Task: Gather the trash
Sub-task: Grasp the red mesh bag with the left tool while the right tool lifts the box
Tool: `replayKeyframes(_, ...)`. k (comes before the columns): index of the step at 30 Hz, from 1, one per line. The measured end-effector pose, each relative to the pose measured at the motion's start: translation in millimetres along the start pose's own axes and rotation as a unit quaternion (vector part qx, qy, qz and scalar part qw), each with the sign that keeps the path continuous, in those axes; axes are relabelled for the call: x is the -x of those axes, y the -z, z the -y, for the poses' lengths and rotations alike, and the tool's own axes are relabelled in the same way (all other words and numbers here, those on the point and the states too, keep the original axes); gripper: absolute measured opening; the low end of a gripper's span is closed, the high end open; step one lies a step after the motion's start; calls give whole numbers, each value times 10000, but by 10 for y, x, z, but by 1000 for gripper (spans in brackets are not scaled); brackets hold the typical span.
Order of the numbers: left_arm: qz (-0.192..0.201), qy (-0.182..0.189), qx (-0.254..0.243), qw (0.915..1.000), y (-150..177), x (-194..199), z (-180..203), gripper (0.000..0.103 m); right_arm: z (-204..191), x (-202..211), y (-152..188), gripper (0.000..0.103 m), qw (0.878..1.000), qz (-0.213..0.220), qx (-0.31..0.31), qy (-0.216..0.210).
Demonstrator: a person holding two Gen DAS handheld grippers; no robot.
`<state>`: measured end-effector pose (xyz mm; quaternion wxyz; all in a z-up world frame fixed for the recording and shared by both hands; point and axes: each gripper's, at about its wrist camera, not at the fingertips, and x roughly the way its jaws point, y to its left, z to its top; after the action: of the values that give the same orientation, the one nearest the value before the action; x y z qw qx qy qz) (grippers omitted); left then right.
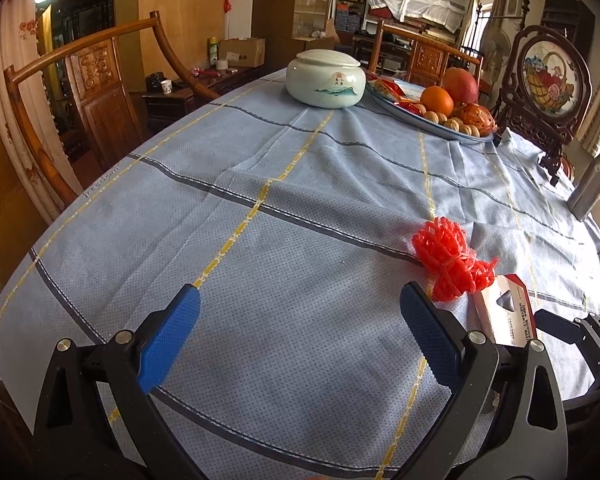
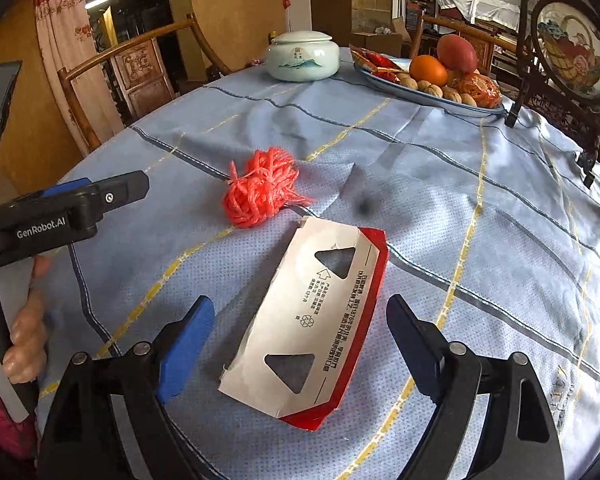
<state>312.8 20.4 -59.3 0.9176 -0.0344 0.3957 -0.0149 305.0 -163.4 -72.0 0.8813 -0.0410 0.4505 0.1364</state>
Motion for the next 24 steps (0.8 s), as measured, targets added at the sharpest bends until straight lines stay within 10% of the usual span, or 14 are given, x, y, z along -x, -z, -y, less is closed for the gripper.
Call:
replayKeyframes(6, 213, -263, -319, 9989, 41, 68, 124, 96, 174, -54, 27, 61, 9984, -139, -101, 535)
replayKeyframes(17, 345, -301, -472, 9978, 59, 115, 163, 96, 313, -101, 9, 75, 9984, -127, -366, 414)
replayKeyframes(20, 346, -333, -530, 9974, 59, 116, 191, 96, 298, -60, -5, 56, 9986, -2, -285, 438)
replayKeyframes(24, 130, -42, -761, 9970, -2, 72, 303, 96, 443, 55, -32, 56, 9973, 199, -582, 396)
